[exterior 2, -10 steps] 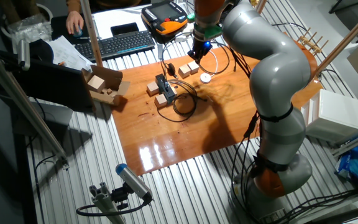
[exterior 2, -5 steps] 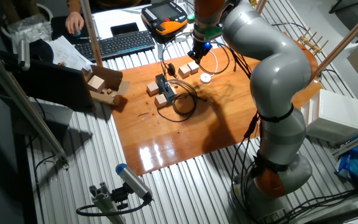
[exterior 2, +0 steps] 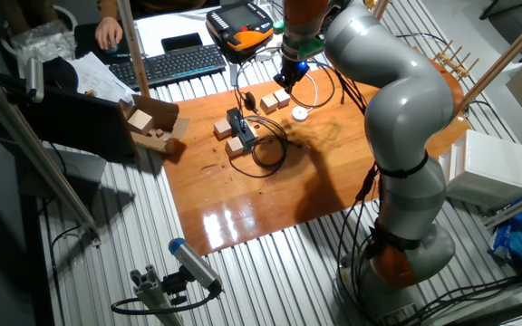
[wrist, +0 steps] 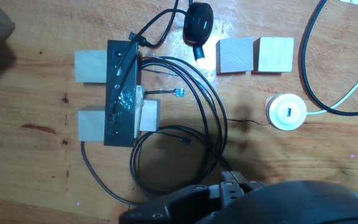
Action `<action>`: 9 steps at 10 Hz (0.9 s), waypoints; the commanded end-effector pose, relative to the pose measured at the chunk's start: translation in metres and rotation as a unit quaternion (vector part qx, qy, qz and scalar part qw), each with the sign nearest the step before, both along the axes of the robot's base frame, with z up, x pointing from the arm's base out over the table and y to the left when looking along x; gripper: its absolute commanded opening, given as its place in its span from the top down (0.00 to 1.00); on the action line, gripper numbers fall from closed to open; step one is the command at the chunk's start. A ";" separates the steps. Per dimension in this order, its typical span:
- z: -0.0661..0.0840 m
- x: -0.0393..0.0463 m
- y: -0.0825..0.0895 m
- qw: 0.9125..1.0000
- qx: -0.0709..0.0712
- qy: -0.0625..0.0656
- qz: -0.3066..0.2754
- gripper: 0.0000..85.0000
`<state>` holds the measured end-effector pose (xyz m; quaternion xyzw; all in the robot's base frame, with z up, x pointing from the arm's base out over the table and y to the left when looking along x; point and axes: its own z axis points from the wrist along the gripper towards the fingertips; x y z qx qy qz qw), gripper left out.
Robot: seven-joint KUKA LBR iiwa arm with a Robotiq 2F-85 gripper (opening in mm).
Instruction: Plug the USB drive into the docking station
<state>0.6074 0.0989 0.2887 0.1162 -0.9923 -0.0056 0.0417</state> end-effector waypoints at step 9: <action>0.000 0.0009 0.004 1.000 0.007 -0.011 -0.010 1.00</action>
